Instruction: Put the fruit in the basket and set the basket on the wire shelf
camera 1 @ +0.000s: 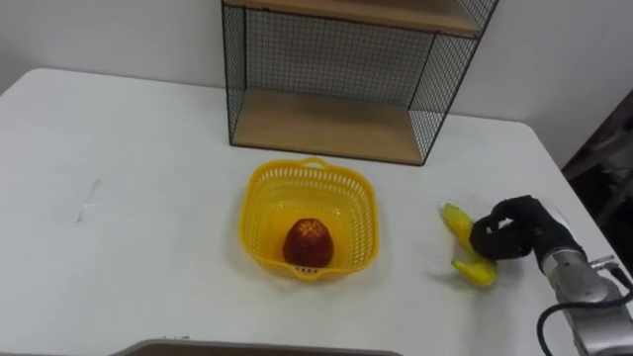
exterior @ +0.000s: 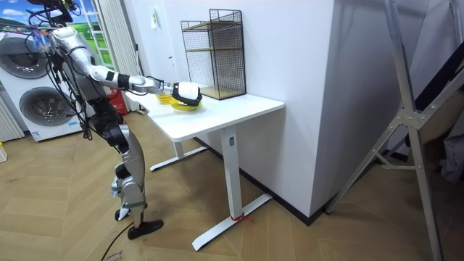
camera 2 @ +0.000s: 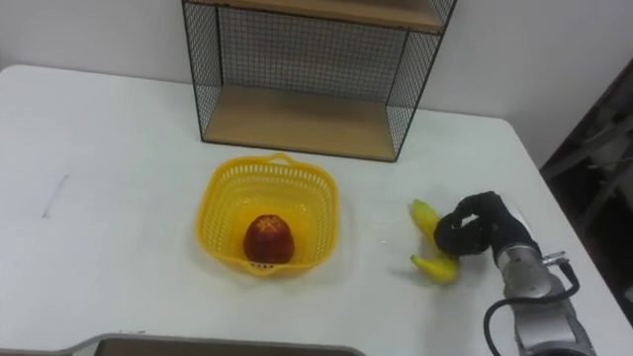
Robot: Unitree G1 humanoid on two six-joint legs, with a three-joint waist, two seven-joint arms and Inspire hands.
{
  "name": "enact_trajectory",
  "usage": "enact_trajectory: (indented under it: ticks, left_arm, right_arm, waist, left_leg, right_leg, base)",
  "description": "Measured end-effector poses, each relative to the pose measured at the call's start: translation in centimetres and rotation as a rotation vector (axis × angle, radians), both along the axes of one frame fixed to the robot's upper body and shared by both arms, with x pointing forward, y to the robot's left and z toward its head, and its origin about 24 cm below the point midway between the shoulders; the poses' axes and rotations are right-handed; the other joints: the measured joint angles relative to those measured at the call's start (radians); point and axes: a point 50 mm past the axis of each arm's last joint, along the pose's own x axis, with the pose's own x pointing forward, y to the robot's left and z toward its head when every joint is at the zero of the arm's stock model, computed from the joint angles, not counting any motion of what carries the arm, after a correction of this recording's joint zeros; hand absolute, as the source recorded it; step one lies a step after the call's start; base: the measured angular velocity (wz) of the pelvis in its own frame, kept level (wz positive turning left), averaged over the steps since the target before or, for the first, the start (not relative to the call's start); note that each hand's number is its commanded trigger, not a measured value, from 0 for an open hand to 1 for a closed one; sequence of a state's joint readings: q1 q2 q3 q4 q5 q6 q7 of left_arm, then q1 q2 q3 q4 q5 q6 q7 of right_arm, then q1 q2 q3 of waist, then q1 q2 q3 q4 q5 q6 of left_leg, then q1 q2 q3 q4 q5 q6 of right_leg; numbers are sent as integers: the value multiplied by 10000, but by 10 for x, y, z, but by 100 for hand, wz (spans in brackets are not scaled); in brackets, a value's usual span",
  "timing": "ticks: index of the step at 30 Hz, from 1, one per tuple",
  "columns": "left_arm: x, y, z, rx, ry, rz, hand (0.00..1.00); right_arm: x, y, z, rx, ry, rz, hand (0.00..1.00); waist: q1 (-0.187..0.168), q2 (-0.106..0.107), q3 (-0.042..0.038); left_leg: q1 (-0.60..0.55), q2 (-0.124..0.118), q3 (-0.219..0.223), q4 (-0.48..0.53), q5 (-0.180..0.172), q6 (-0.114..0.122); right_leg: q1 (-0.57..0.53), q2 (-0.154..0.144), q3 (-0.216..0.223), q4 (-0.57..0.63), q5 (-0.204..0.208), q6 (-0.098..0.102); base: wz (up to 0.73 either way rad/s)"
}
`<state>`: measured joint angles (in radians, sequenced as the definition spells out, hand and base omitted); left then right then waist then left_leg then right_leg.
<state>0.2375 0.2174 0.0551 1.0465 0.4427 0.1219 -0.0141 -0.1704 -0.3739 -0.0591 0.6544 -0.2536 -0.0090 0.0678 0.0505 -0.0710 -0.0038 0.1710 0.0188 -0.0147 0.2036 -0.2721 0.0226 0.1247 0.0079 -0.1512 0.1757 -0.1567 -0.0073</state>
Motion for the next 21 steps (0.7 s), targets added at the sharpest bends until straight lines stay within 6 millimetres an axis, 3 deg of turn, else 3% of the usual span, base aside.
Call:
enact_trajectory:
  ticks: [2,6,14,21]
  left_arm:
    - [9,0,1,-11,-305,-100,0]
    - [17,-1,3,-98,-828,-318,0]
    - [7,-2,2,132,-732,-247,0]
    - [-1,-2,1,129,-487,-156,0]
  right_arm:
    - [3,8,5,-2,-301,337,100]
    - [10,24,26,-35,-1325,1068,100]
    - [21,44,74,305,-3814,1730,100]
    - [22,51,92,874,-4701,1889,100]
  waist:
    - [34,66,66]
    - [79,170,104]
    - [51,123,48]
    - [82,132,49]
  left_leg:
    - [-42,-1,37,13,4,6]
    - [-193,-2,83,42,10,15]
    - [-200,14,104,12,14,12]
    - [-193,17,110,4,14,12]
  right_leg:
    - [-99,-11,1,101,3,4]
    - [-274,-28,19,103,3,5]
    - [-281,-1,129,85,3,5]
    - [-264,2,153,95,3,5]
  base:
    - [-2]
    - [-3]
    - [0]
    - [0]
